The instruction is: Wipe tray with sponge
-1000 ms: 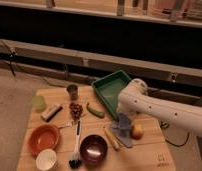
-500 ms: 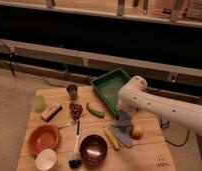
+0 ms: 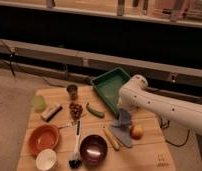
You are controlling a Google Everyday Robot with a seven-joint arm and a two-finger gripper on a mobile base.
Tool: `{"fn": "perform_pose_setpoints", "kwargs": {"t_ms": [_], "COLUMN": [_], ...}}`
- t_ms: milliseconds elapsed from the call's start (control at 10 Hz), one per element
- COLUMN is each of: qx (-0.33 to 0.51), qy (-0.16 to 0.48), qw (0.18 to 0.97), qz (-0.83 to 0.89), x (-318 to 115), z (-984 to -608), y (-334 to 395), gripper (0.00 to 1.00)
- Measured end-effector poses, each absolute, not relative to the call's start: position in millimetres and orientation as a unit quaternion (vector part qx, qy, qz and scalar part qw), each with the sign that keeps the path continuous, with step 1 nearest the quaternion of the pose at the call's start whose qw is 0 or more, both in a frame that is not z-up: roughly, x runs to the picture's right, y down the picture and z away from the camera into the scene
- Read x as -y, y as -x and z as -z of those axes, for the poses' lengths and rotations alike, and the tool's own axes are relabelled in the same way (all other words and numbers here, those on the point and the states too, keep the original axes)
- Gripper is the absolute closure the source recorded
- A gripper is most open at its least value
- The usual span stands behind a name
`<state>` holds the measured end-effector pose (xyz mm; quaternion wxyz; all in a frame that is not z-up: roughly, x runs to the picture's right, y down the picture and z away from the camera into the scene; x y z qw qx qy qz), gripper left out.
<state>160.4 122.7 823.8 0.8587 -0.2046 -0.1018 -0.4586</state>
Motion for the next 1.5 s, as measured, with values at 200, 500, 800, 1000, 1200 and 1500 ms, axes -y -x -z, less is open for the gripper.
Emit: {"fn": "perform_pose_setpoints", "kwargs": {"t_ms": [200,500,800,1000,1200,1500], "qx": [0.094,0.078,0.067,0.068,0.073,0.081], "qy": [0.195,0.188,0.197,0.215,0.233,0.251], "qw": [0.853,0.847,0.835,0.829,0.824,0.818], "qz": [0.474,0.492,0.509,0.512,0.511,0.511], "x": [-107,-68,-41,-34,-28,-25], "z": [-812,-788,-796,-823,-857,-888], "y": [-146,-125,-115,-122,-136,-151], "gripper": [1.00,1.00,1.00,1.00,1.00,1.00]}}
